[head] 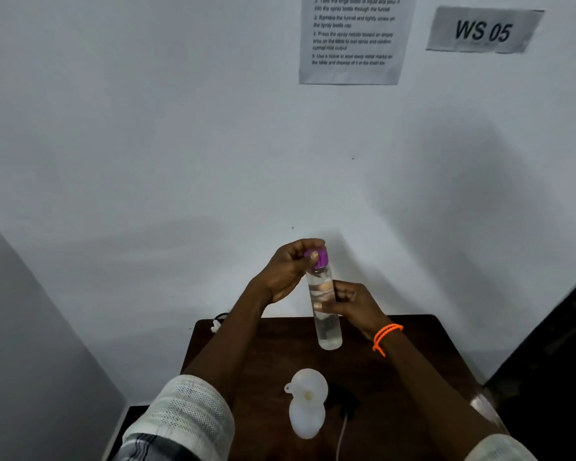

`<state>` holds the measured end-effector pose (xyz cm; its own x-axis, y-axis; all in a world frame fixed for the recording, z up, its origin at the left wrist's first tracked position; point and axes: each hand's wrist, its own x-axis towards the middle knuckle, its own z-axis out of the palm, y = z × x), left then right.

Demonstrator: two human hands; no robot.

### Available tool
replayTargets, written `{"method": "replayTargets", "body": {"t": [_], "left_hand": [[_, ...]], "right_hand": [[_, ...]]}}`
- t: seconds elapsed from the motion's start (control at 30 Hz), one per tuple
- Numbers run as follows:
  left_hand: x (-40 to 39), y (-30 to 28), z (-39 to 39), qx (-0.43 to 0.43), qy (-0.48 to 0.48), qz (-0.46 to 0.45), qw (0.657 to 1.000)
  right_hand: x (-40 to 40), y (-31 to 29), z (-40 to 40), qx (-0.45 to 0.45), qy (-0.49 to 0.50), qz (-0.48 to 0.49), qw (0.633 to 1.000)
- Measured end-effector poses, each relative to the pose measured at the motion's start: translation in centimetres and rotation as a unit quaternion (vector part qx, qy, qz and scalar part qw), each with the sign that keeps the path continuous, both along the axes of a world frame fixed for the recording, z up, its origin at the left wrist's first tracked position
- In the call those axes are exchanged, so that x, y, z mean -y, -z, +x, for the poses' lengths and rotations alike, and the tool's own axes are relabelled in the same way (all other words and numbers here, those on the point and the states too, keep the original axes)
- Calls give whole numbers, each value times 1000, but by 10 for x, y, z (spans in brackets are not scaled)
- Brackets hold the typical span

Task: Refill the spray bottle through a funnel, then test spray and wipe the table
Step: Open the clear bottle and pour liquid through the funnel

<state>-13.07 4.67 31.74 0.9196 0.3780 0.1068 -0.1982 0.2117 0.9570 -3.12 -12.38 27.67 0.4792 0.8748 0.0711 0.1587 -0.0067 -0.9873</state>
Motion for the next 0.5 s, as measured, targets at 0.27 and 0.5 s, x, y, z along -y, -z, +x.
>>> {"method": "replayTargets", "body": {"t": [0.27, 0.5], "left_hand": [[30, -3, 5, -21, -152, 81, 985], [37, 1, -1, 17, -162, 38, 986]], "right_hand": [[12, 1, -1, 22, 35, -8, 999], [18, 0, -1, 7, 47, -7, 999]]}}
